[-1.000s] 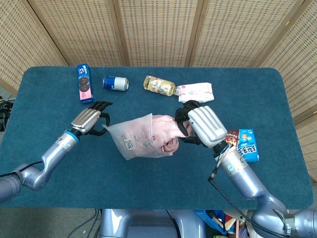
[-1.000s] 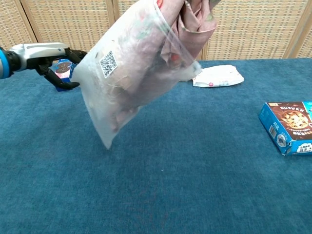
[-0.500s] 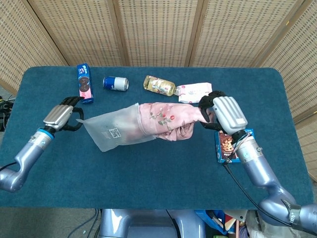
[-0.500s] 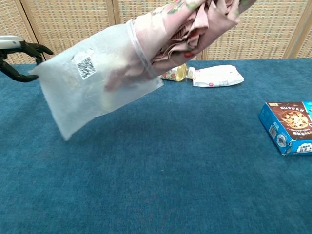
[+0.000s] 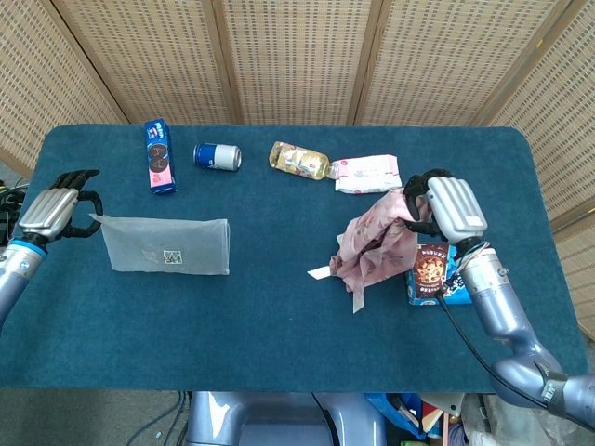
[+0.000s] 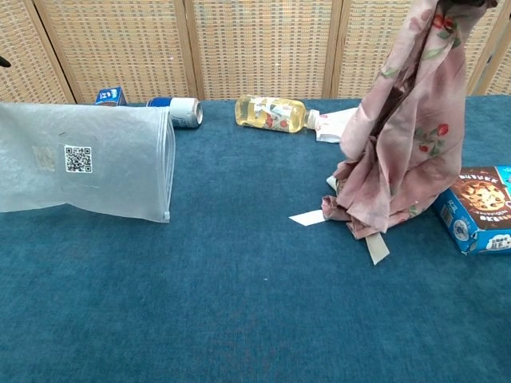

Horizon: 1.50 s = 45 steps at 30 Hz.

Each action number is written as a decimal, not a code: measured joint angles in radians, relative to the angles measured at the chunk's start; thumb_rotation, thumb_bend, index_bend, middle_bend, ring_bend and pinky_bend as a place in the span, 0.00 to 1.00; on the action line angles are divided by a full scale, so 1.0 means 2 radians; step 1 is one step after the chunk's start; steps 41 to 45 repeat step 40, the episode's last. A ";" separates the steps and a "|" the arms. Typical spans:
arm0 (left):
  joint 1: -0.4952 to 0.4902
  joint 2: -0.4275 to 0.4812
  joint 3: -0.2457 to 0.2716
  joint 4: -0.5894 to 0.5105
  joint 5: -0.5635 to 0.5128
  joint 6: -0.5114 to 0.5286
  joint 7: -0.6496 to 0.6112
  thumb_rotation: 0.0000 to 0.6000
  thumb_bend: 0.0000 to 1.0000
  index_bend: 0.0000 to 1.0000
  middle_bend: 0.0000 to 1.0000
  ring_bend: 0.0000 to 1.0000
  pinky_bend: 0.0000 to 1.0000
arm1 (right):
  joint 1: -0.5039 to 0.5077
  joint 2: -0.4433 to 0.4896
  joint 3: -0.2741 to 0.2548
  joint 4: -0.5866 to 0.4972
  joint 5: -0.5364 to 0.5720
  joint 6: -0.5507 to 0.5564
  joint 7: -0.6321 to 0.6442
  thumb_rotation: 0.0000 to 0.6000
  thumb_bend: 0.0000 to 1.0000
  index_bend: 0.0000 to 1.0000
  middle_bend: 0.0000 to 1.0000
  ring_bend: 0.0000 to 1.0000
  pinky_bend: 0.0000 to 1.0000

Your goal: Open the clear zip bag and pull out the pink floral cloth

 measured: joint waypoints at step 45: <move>0.258 0.037 0.028 -0.283 -0.011 0.370 0.276 1.00 0.09 0.00 0.00 0.00 0.00 | -0.284 -0.025 -0.168 0.081 -0.316 0.313 0.037 1.00 0.00 0.00 0.00 0.00 0.00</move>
